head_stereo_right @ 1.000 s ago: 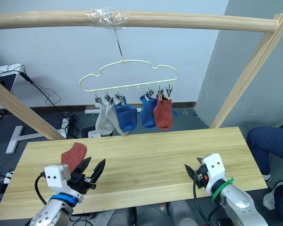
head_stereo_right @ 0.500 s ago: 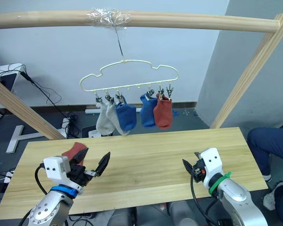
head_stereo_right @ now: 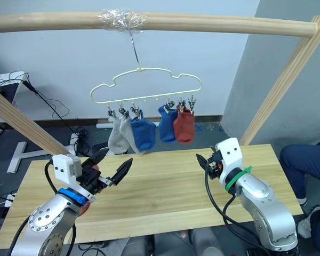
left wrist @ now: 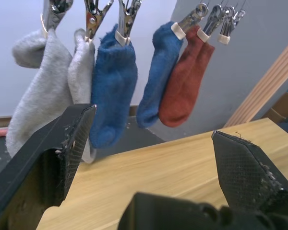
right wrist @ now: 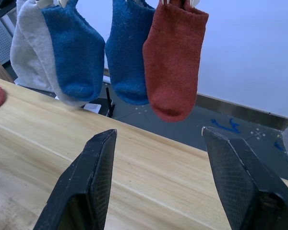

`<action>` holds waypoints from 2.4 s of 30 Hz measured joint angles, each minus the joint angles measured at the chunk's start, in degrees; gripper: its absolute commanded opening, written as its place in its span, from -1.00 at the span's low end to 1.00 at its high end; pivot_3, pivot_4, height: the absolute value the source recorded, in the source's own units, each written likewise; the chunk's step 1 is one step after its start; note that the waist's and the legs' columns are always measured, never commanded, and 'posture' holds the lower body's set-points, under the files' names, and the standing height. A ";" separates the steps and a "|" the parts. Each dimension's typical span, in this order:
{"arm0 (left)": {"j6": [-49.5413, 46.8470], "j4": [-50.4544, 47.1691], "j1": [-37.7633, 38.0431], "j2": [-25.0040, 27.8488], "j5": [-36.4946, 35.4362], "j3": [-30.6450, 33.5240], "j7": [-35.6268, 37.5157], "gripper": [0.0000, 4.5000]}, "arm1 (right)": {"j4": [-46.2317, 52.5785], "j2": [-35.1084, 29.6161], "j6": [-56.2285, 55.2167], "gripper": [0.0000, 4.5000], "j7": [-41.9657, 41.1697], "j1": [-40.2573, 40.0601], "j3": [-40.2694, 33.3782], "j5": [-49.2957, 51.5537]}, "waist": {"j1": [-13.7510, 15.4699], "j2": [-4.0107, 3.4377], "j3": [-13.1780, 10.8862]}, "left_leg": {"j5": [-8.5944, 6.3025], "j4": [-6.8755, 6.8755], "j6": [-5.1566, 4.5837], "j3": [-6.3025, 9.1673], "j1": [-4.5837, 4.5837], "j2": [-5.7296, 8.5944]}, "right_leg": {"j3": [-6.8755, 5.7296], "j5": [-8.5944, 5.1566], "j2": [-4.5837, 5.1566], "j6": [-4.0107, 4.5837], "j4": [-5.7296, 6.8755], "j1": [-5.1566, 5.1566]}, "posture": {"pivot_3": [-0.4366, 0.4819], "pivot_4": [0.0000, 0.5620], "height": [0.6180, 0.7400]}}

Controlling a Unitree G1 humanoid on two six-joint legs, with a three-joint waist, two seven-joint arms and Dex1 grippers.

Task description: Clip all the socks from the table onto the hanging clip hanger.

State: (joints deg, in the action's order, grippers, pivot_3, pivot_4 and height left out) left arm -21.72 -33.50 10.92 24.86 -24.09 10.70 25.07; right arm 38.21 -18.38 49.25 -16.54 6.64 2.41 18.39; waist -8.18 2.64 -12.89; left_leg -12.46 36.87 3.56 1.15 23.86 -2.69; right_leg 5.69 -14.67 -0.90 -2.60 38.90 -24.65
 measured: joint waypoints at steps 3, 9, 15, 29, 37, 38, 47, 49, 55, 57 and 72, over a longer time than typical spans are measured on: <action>-1.40 -0.30 -3.47 1.86 -1.05 -0.03 0.85 0.98 | 0.81 2.11 4.07 0.31 2.36 6.05 0.19 0.68 | -0.21 -0.07 -0.03 | 0.01 0.03 -0.01 0.01 -0.05 0.00 | 0.01 -0.02 -0.02 0.06 0.04 0.02 | -0.44 -0.19 1.00; -3.93 -0.41 -6.94 4.15 -2.96 -0.21 2.51 1.00 | -0.06 4.01 7.87 0.15 5.41 12.28 1.20 0.60 | -0.30 -0.11 -0.15 | 0.00 -0.04 0.00 0.04 0.04 0.00 | -0.04 0.01 -0.02 -0.05 -0.02 -0.01 | -0.44 -0.10 1.00; -8.67 -0.59 -16.03 9.67 -8.56 0.07 6.82 1.00 | -3.34 5.72 11.22 0.15 9.41 22.39 1.02 -1.47 | -0.29 -0.34 -1.11 | 0.00 -0.04 -0.01 0.08 0.07 0.01 | -0.06 0.02 -0.02 -0.06 -0.02 -0.04 | -0.45 -0.01 1.00; -16.65 1.55 -27.54 11.85 -17.42 -0.34 9.35 1.00 | -10.66 12.00 18.00 0.15 16.91 32.27 -1.11 -4.85 | -0.29 -0.58 -3.13 | 0.00 -0.06 -0.01 0.15 0.74 0.00 | -0.14 0.02 -0.01 -0.12 -0.02 -0.69 | -0.50 0.14 1.00; -16.89 1.91 -28.69 11.26 -17.43 -1.48 8.50 1.00 | -15.43 14.88 17.05 0.15 17.72 34.88 -0.33 -6.34 | -0.20 -0.65 -3.62 | 0.00 -0.06 -0.01 0.18 0.87 0.00 | -0.17 0.01 -0.01 -0.13 -0.04 -0.78 | -0.47 0.14 1.00; -16.89 1.90 -28.69 11.26 -17.42 -1.48 8.20 1.00 | -16.26 14.95 16.59 0.15 17.74 35.05 -0.23 -6.50 | -0.20 -0.64 -3.64 | 0.00 -0.06 -0.01 0.18 0.87 0.00 | -0.17 0.01 -0.01 -0.14 -0.05 -0.78 | -0.44 0.15 1.00; -17.10 0.50 -26.97 11.26 -17.53 -1.31 6.47 1.00 | -21.32 14.88 13.52 -0.24 17.74 37.09 0.75 -8.86 | -0.05 -0.60 -4.22 | 0.00 -0.07 -0.01 0.20 0.89 0.00 | -0.19 0.01 0.00 -0.14 -0.04 -0.80 | -0.38 0.14 1.00; -17.19 0.27 -26.85 11.26 -17.62 -1.30 6.00 1.00 | -21.81 15.01 13.27 -0.24 17.70 37.22 0.75 -8.87 | 0.08 -0.60 -4.28 | 0.00 -0.07 -0.01 0.20 0.90 0.00 | -0.18 0.01 0.00 -0.14 -0.05 -0.80 | -0.38 0.14 1.00; -17.46 -0.05 -26.21 11.13 -17.73 -1.26 5.30 1.00 | -24.77 15.03 12.19 -0.24 17.46 39.47 0.50 -8.88 | 0.11 -0.61 -4.56 | 0.00 -0.07 0.00 0.18 0.94 0.01 | -0.18 0.02 0.01 -0.14 -0.05 -0.86 | -0.37 0.14 1.00; -17.46 -0.20 -26.13 11.07 -17.73 -1.26 5.08 1.00 | -25.15 14.96 11.53 -0.24 17.41 40.45 0.48 -8.99 | 0.13 -0.61 -4.56 | 0.00 -0.09 -0.01 0.20 0.94 0.00 | -0.20 0.01 0.00 -0.14 -0.05 -0.86 | -0.37 0.14 1.00; -17.43 -0.41 -24.80 10.11 -17.64 -1.26 3.69 1.00 | -30.08 14.71 9.70 -0.24 17.89 44.80 -1.19 -11.00 | 0.17 -0.62 -4.62 | 0.00 -0.12 0.00 0.18 0.98 0.01 | -0.18 0.03 0.02 -0.12 -0.09 -0.90 | -0.38 0.15 1.00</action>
State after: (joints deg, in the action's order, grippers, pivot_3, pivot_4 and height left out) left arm -39.15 -33.91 -13.88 34.97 -41.73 9.44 28.76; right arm 8.13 -3.68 58.96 1.35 51.45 1.22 7.39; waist -8.01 2.01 -17.51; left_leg -12.47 36.75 3.55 1.33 24.84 -2.68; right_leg 5.52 -14.64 -0.88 -2.71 38.81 -25.55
